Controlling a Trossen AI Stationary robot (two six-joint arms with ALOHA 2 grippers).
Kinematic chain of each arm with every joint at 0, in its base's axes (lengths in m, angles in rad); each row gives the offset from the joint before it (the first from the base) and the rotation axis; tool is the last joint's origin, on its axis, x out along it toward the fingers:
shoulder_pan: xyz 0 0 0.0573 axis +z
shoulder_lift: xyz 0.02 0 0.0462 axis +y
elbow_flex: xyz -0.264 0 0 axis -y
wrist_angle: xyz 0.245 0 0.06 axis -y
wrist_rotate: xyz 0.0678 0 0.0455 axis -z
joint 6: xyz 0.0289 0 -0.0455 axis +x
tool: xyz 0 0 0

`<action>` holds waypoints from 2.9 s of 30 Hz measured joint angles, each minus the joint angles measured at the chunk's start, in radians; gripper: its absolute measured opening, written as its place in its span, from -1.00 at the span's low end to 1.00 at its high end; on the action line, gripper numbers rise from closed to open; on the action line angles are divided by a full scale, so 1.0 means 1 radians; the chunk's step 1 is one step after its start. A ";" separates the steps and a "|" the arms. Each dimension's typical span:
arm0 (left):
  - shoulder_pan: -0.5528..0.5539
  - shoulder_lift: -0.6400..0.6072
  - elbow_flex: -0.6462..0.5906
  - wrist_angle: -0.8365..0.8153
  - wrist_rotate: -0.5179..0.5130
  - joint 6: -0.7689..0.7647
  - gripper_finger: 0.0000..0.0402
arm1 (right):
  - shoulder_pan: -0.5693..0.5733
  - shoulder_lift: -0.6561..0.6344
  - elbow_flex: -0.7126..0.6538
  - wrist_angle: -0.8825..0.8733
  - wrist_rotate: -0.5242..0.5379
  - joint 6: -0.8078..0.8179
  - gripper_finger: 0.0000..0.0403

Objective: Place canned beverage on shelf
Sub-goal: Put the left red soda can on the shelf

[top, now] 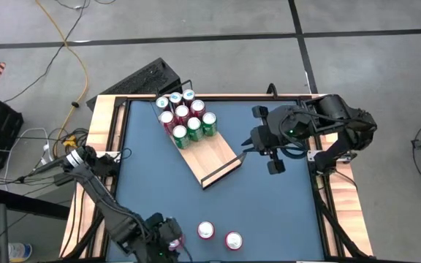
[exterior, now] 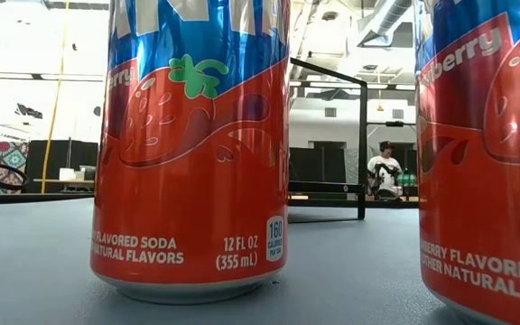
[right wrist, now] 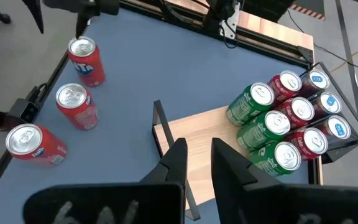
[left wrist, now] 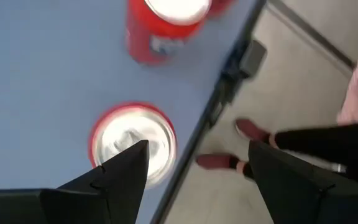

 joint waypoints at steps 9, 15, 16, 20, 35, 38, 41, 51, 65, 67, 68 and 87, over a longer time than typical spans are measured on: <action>0.042 -0.007 0.000 -0.082 0.087 -0.039 0.30 | 0.000 0.000 0.000 -0.045 0.000 -0.016 -0.71; 0.081 -0.007 0.000 -0.143 0.101 -0.102 0.30 | 0.000 0.000 0.000 -0.088 -0.002 -0.016 -0.71; 0.089 -0.007 0.000 -0.145 0.111 -0.106 0.30 | 0.000 0.000 0.000 -0.087 -0.003 -0.016 -0.71; 0.113 -0.002 0.000 -0.147 0.181 -0.133 0.30 | 0.000 0.000 0.000 -0.087 -0.005 -0.020 -0.71; 0.140 -0.001 0.000 -0.101 0.297 -0.186 0.29 | 0.000 0.000 0.000 -0.112 -0.007 -0.023 -0.71; 0.130 -0.001 0.024 -0.115 0.288 -0.165 0.24 | 0.000 0.001 0.000 -0.112 -0.007 -0.023 -0.71; 0.130 -0.001 0.082 -0.156 0.272 -0.119 0.13 | 0.000 0.001 0.000 -0.112 -0.008 -0.023 -0.71; 0.123 -0.001 0.269 -0.110 0.186 -0.029 -0.16 | 0.000 0.001 0.000 -0.112 -0.008 -0.023 -0.71; 0.141 0.186 0.554 -0.418 0.272 0.079 -0.58 | -0.013 0.008 -0.001 -0.113 -0.010 -0.024 -0.71; 0.140 0.186 0.542 -0.434 0.287 0.094 -0.59 | -0.013 0.008 -0.002 -0.115 -0.010 -0.024 -0.71; 0.140 0.186 0.542 -0.429 0.290 0.112 -0.59 | -0.013 0.007 -0.001 -0.115 -0.010 -0.024 -0.71; 0.143 0.195 0.542 -0.442 0.267 0.306 -0.19 | -0.015 0.007 -0.001 -0.115 -0.010 -0.024 -0.71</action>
